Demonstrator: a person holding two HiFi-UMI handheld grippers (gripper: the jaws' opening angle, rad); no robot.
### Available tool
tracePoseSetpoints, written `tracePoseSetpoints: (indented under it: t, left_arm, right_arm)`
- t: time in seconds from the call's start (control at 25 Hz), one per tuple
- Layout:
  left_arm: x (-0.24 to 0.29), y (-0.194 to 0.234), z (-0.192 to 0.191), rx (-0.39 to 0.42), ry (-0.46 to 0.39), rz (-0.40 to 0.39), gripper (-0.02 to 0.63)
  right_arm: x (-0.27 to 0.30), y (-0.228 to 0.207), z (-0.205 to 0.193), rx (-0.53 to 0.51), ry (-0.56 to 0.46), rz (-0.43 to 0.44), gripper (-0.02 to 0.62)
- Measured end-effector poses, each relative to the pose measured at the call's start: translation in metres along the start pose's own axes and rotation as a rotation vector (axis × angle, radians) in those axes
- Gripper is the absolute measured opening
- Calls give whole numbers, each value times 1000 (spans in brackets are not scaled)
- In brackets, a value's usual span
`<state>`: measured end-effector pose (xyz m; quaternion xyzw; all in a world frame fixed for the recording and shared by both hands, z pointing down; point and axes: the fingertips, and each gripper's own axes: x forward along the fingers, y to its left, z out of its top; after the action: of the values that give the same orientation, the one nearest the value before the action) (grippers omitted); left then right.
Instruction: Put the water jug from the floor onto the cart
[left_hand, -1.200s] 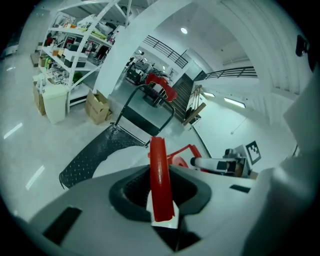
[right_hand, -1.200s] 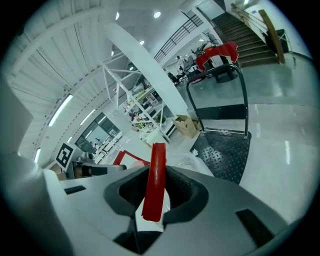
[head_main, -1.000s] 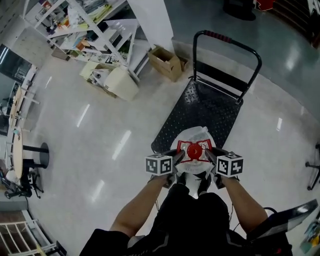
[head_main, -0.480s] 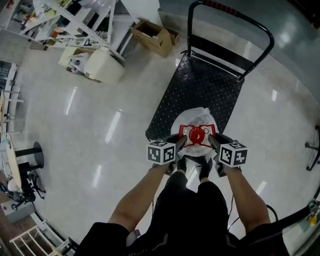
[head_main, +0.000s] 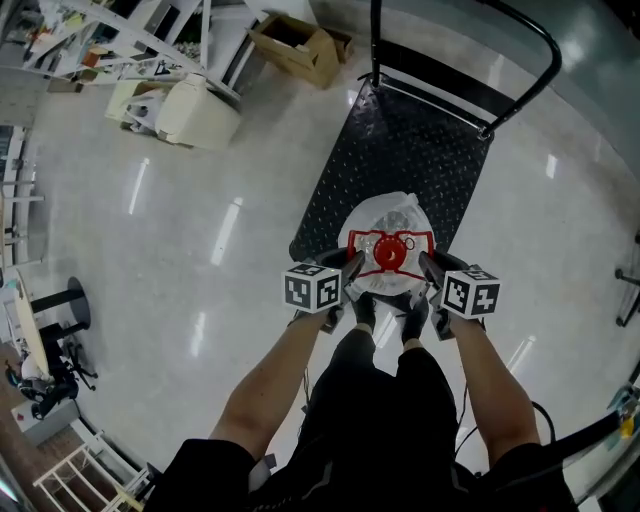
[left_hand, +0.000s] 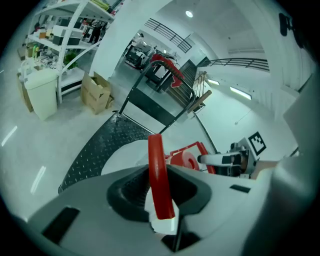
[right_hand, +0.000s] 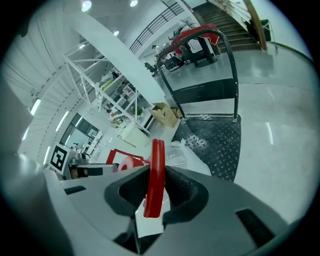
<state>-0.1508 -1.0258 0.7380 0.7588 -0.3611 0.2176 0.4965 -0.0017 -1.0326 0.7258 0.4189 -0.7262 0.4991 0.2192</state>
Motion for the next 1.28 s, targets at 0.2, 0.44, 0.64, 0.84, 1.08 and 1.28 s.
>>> tracePoseSetpoints:
  t: [0.2,0.44,0.64,0.84,1.08,1.28]
  left_arm:
    - [0,3,0,5,-23,34,75]
    - [-20,8,9,21,-73,59,105]
    - [-77,-7,40,62,-235,102,115]
    - [-134,-82,87,140,-448,-32,114]
    - [-201,-205,128,382,-619,-175,114]
    - [-232,-270,135,460,-654,-144,2]
  right_arm:
    - [-2,1,-3,0,16,3,87]
    - [-19,5,13,-68,-17,-16,119]
    - [-63,22,47,-101,-142,-13,120]
    - [-129,50,90,-184,-306,67,118]
    - [-229,96,133,-298,-451,146,62]
    - [-300,128,137,-409,-532,219,11]
